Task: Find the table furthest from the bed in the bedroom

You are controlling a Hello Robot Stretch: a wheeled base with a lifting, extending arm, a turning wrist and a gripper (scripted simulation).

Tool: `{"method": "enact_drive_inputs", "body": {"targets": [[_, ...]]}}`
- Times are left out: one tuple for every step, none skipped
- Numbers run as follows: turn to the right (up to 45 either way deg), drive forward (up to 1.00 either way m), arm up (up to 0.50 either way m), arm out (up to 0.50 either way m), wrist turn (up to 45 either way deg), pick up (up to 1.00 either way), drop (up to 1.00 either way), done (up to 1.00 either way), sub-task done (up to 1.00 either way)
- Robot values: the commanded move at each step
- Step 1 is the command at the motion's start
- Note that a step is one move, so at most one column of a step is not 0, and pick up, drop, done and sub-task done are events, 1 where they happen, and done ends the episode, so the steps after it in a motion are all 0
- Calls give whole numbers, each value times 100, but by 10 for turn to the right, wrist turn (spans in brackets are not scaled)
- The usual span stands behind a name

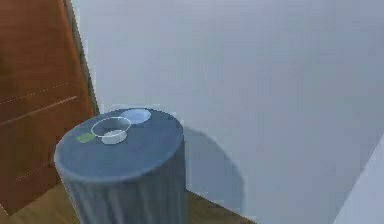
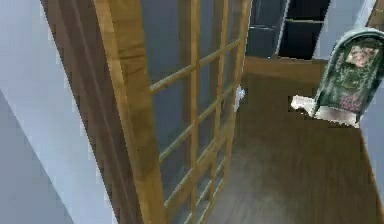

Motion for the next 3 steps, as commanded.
{"method": "enact_drive_inputs", "body": {"targets": [[-450, 0, 0, 0, 0, 0, 0, 0, 0], [-390, 0, 0, 0, 0, 0, 0, 0, 0], [0, 65, 0, 0, 0, 0, 0, 0, 0]]}}
